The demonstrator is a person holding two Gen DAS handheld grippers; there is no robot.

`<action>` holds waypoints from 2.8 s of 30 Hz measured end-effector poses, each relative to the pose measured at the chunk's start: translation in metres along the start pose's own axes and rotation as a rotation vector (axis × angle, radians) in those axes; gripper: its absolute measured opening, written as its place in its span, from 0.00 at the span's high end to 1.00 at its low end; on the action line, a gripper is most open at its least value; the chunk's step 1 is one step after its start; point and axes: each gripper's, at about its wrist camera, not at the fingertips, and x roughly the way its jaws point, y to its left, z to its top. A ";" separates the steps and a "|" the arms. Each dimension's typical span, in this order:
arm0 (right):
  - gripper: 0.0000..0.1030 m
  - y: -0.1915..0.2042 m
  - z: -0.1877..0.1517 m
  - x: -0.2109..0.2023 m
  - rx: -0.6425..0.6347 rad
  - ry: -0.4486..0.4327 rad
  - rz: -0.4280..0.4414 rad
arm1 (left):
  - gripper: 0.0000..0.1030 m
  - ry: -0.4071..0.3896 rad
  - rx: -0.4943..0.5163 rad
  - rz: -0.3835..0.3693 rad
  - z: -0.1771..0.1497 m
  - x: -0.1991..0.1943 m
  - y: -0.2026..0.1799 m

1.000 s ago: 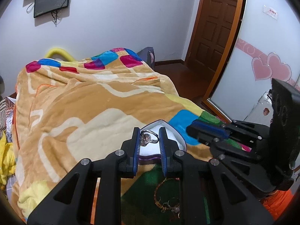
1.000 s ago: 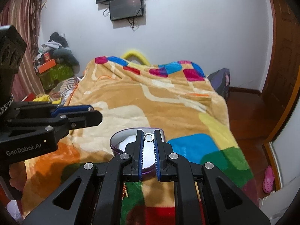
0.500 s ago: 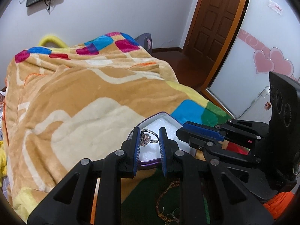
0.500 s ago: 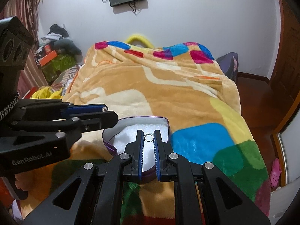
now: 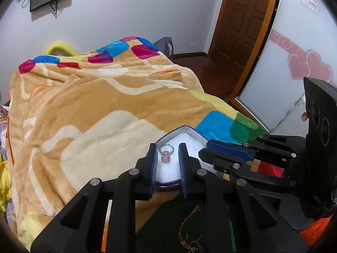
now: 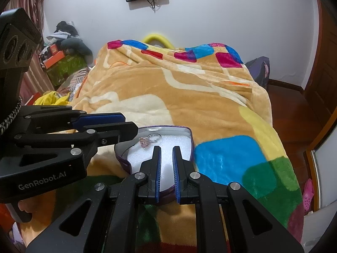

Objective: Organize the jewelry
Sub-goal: 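Carry both rings into the purple heart tin and open both grippers, then grasp the gold beaded bracelet with the right gripper while the left reaches for small jewelry, then lower the bracelet into the tin with the right gripper while the left drops a small piece in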

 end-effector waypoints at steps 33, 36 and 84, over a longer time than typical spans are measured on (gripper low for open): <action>0.75 0.017 -0.019 -0.069 0.015 -0.068 -0.055 | 0.64 -0.020 0.006 0.091 -0.047 -0.081 -0.011; 0.75 0.018 -0.027 -0.068 0.024 -0.053 -0.057 | 0.64 0.009 0.000 0.089 -0.057 -0.076 -0.009; 0.93 0.006 -0.046 -0.072 0.071 -0.090 -0.036 | 0.64 0.141 -0.022 0.032 -0.095 -0.041 -0.021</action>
